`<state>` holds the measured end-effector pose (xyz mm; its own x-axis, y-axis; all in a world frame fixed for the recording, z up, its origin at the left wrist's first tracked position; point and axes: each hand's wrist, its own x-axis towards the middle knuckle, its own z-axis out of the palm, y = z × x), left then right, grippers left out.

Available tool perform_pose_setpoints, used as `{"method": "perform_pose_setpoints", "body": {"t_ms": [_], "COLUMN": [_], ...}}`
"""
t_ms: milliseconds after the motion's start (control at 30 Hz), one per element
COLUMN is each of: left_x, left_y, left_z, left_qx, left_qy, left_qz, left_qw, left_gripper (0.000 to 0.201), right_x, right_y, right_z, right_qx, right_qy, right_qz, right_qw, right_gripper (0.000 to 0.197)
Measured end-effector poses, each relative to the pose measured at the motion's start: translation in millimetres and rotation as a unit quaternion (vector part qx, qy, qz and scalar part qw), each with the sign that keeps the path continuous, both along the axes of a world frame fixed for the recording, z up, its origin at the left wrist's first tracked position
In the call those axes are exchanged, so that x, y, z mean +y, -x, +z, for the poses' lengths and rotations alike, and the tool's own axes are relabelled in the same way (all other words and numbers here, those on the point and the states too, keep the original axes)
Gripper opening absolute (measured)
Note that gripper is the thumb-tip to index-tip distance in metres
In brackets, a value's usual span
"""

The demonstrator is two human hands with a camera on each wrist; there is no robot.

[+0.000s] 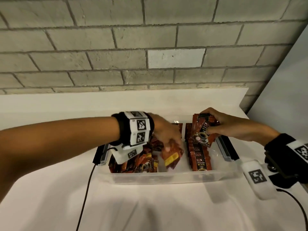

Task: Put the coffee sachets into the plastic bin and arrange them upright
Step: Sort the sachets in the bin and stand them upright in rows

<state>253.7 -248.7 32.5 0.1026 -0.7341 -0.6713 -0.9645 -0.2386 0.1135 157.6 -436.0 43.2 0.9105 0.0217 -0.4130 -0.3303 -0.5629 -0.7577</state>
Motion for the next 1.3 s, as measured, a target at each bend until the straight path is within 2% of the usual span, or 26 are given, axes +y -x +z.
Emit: {"method": "perform_pose_setpoints", "body": {"t_ms": [100, 200, 333, 433, 600, 700, 867, 1067, 1200, 1300], "left_x": [23, 58, 104, 129, 150, 155, 144, 99, 46, 25], "left_y": [-20, -34, -32, -24, -13, -11, -5, 4, 14, 14], "left_z": [54, 72, 52, 33, 12, 7, 6, 4, -22, -47], "left_qx": [-0.029, -0.075, -0.147, -0.169, -0.203, -0.174, -0.183, -0.144, -0.096, -0.129], "left_qy": [0.093, 0.087, 0.016, -0.011, -0.022, -0.003, 0.016, 0.082, 0.014, -0.052], "left_qz": [0.04, 0.02, -0.014, -0.021, 0.024, 0.096, 0.096, 0.052, -0.029, -0.064], "left_qw": [0.994, 0.993, 0.989, 0.985, 0.979, 0.98, 0.978, 0.985, 0.995, 0.988], "left_gripper": [0.038, 0.03, 0.029, 0.032, 0.068, 0.08, 0.074, 0.059, 0.044, 0.045], "right_x": [0, 2, 12, 24, 47, 54, 57, 50, 45, 46], "right_y": [-1, 0, 0, -7, -23, -31, -40, -48, -52, -52], "right_z": [-3, -3, -3, -5, -8, -12, -17, -17, -13, -15], "right_qx": [0.001, 0.001, 0.015, 0.027, 0.042, 0.046, 0.065, 0.06, 0.042, 0.044], "right_qy": [0.004, 0.009, 0.0, 0.003, 0.002, -0.008, -0.05, -0.001, 0.05, 0.059], "right_qz": [-0.004, -0.006, 0.017, 0.049, 0.063, 0.064, 0.057, 0.065, 0.06, 0.059], "right_qw": [1.0, 1.0, 1.0, 0.998, 0.997, 0.997, 0.995, 0.996, 0.996, 0.995], "right_gripper": [0.045, 0.046, 0.044, 0.043, 0.045, 0.048, 0.051, 0.052, 0.048, 0.047]}}
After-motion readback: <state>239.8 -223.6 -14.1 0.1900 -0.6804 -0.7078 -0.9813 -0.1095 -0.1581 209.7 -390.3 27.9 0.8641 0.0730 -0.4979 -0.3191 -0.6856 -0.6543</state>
